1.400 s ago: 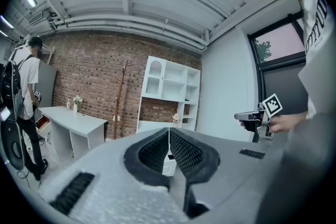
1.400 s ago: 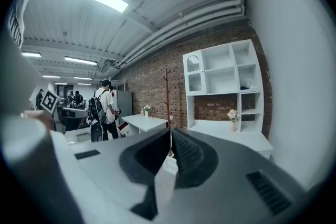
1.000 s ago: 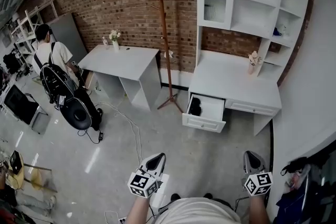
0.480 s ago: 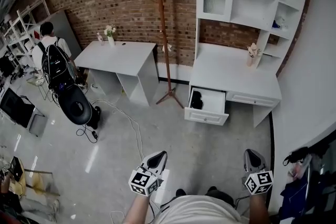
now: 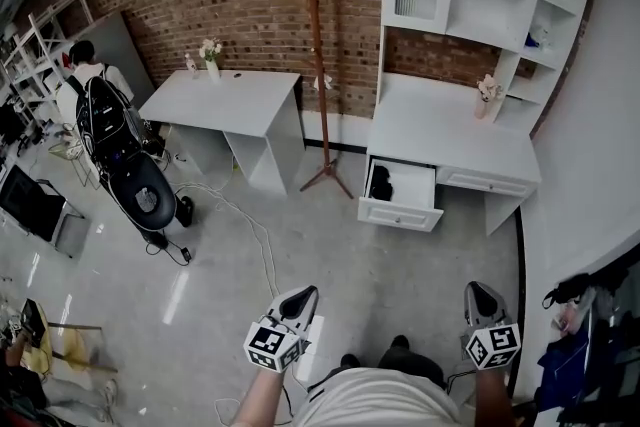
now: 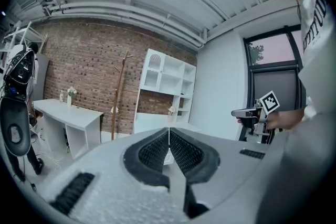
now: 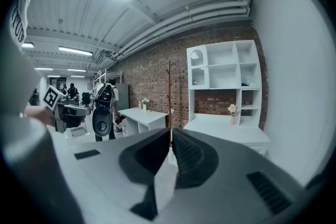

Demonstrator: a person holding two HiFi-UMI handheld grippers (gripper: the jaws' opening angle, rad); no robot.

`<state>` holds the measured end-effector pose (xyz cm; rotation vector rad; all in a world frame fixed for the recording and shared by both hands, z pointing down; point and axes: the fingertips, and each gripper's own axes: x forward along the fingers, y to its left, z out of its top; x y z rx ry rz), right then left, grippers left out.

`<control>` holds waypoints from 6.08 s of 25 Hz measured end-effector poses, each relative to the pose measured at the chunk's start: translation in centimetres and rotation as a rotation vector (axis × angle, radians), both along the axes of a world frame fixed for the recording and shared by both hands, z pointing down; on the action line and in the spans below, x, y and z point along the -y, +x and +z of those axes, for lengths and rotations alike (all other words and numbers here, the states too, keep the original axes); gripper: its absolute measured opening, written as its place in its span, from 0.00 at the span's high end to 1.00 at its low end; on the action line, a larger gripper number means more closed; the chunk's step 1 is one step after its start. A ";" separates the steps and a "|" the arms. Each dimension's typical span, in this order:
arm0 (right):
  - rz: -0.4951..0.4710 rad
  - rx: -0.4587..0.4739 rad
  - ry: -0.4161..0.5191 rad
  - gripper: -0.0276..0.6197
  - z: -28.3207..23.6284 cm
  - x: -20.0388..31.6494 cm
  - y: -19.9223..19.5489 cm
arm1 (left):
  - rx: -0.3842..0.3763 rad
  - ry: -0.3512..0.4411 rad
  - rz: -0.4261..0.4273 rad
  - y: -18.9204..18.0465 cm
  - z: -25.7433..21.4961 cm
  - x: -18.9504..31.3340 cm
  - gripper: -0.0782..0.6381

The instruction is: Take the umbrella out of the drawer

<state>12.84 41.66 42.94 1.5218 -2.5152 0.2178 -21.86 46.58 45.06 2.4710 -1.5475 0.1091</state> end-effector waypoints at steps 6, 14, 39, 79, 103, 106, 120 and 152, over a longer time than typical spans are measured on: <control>0.001 -0.026 0.011 0.91 -0.4 1.4 0.0 | -0.008 -0.008 0.004 0.0 0.1 1.4 0.85; -0.001 -0.011 0.007 0.91 0.3 6.2 0.8 | -0.015 -0.017 -0.025 0.5 0.6 4.5 0.85; -0.138 0.042 -0.026 0.91 2.9 24.6 1.4 | 0.048 -0.026 -0.090 4.4 -0.4 20.2 0.85; -0.095 0.021 -0.085 0.91 5.5 36.0 1.4 | 0.003 -0.064 0.014 6.6 3.3 37.0 0.85; 0.079 0.040 -0.157 0.91 7.2 47.8 -4.5 | -0.040 -0.161 0.309 4.6 9.4 53.4 0.85; 0.087 0.042 -0.175 0.91 8.0 47.9 -5.4 | -0.043 -0.189 0.351 5.2 10.6 54.0 0.85; 0.127 0.015 -0.314 0.91 11.1 46.8 -4.2 | -0.096 -0.365 0.362 8.3 16.3 55.2 0.85; -0.360 -0.016 -0.637 0.91 28.3 54.4 -1.6 | 0.053 -0.688 -0.021 13.8 34.2 60.2 0.85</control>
